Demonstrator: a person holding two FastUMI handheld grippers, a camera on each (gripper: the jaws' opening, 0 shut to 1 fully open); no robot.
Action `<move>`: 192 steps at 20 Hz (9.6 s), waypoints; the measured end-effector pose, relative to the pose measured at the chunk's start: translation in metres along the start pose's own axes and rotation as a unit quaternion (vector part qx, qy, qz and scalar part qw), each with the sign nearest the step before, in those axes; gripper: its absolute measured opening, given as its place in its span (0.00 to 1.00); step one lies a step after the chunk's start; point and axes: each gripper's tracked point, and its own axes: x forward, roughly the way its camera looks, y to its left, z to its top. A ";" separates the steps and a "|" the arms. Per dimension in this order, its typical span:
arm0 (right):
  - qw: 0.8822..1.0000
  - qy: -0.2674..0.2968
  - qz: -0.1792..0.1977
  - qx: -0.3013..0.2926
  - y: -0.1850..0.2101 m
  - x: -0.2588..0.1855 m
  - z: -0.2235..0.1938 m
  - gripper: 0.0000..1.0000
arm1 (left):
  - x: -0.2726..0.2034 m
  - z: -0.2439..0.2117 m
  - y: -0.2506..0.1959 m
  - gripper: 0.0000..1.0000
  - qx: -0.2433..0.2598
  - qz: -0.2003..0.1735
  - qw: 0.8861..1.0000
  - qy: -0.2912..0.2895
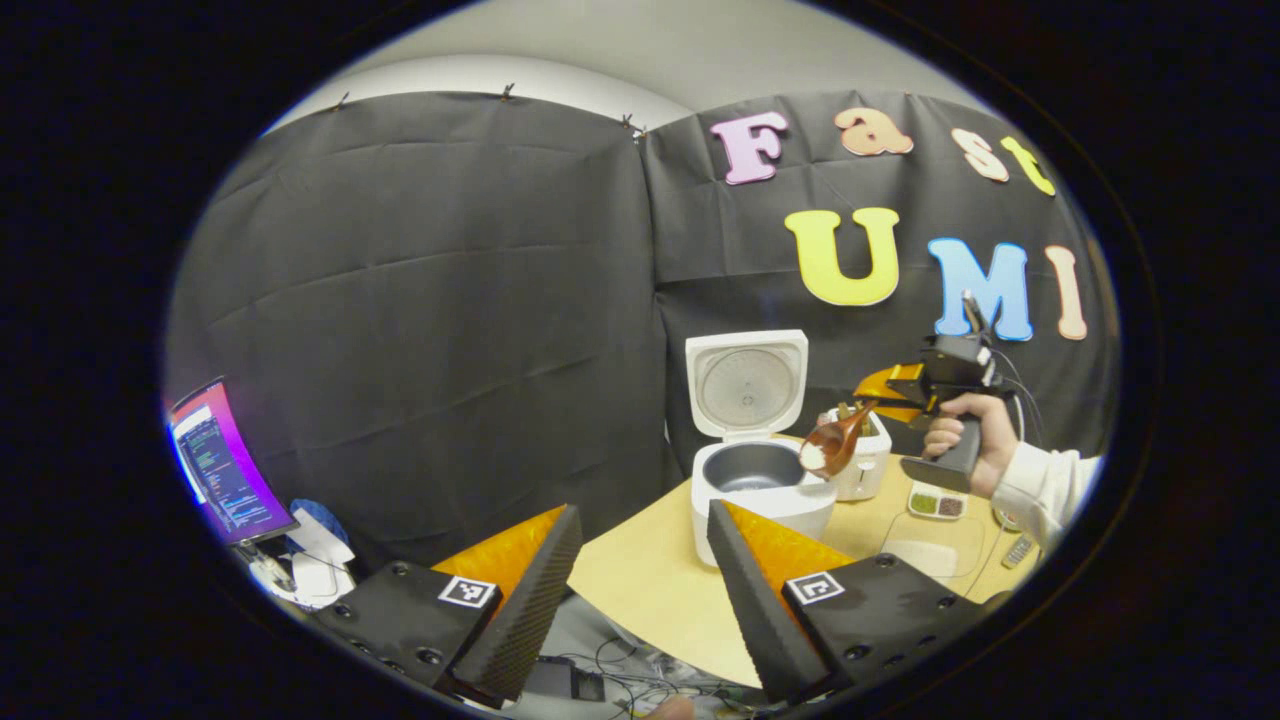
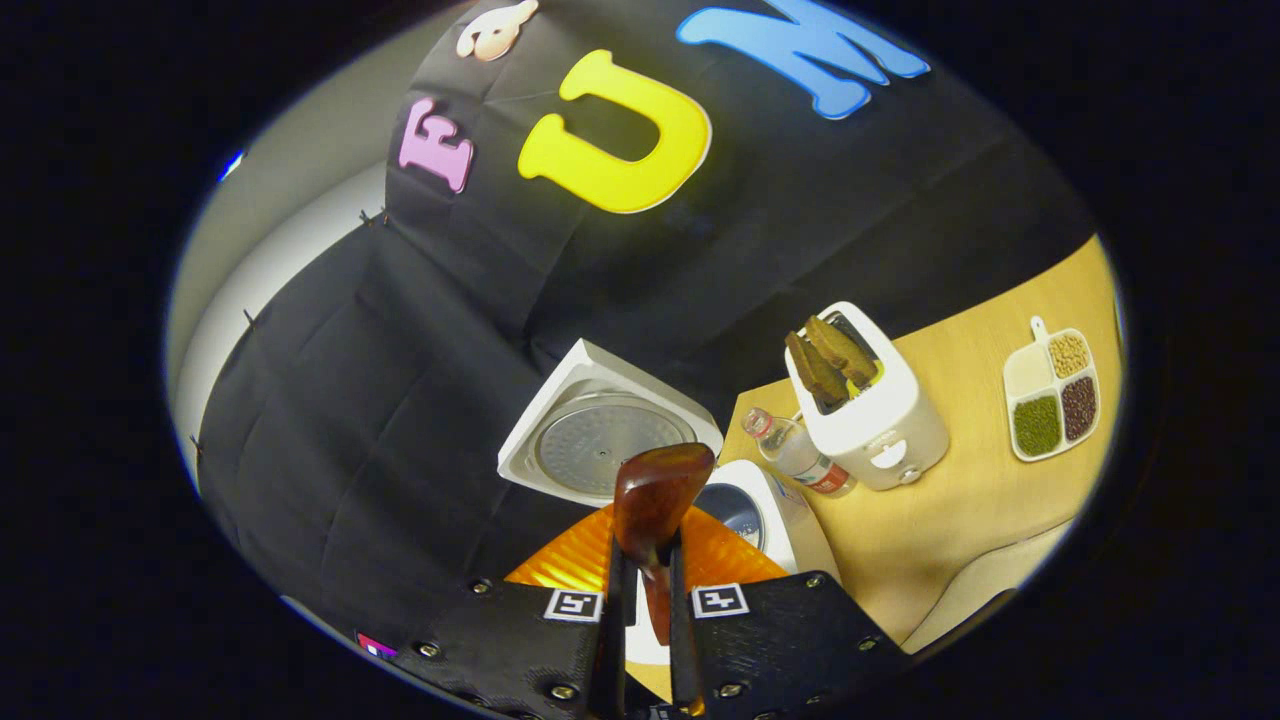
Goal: Close the left gripper, press the button to open the rice cooker; take a wooden spoon from the chopstick holder with the right hand, scoop a spoonful of rice and pour it into the rice cooker, then put the wooden spoon back into the chopstick holder.
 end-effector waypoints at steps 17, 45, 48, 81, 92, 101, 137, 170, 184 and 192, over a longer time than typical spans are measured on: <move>0.909 0.076 -0.048 -0.407 -0.021 0.100 -0.094 0.18 | 0.003 -0.048 0.067 0.90 -0.037 0.078 0.995 0.057; 0.851 -0.053 -0.071 -0.517 0.067 -0.041 -0.042 0.18 | -0.028 -0.028 0.087 0.91 -0.057 0.023 0.998 -0.003; 0.873 -0.061 -0.080 -0.478 0.077 -0.086 -0.031 0.18 | -0.027 -0.020 0.079 0.90 -0.062 -0.012 0.998 -0.022; 0.884 -0.186 -0.339 -0.263 -0.174 -0.558 0.069 0.18 | -0.083 0.046 -0.189 0.87 -0.053 -0.241 0.966 -0.073; 0.866 -0.230 -0.410 -0.171 -0.203 -0.539 0.091 0.18 | -0.005 0.075 -0.243 0.87 -0.018 -0.334 0.938 -0.093; 0.863 -0.224 -0.439 -0.108 -0.255 -0.500 0.092 0.18 | 0.048 0.062 -0.271 0.87 -0.014 -0.367 0.928 -0.060; 0.925 -0.081 -0.372 0.017 -0.383 -0.494 0.016 0.41 | -0.026 0.056 -0.316 0.87 0.035 -0.292 0.955 -0.051; 0.840 -0.258 -0.410 -0.244 -0.052 -0.470 0.041 0.86 | 0.268 0.187 -0.186 0.93 -0.080 -0.281 0.944 -0.150; 0.838 -0.222 -0.424 -0.263 -0.052 -0.465 0.036 0.86 | 0.459 0.253 -0.208 0.92 -0.075 -0.170 0.971 -0.150; 0.845 -0.199 -0.424 -0.258 -0.062 -0.461 0.018 0.86 | 0.513 0.201 -0.223 0.92 -0.063 -0.156 0.983 -0.069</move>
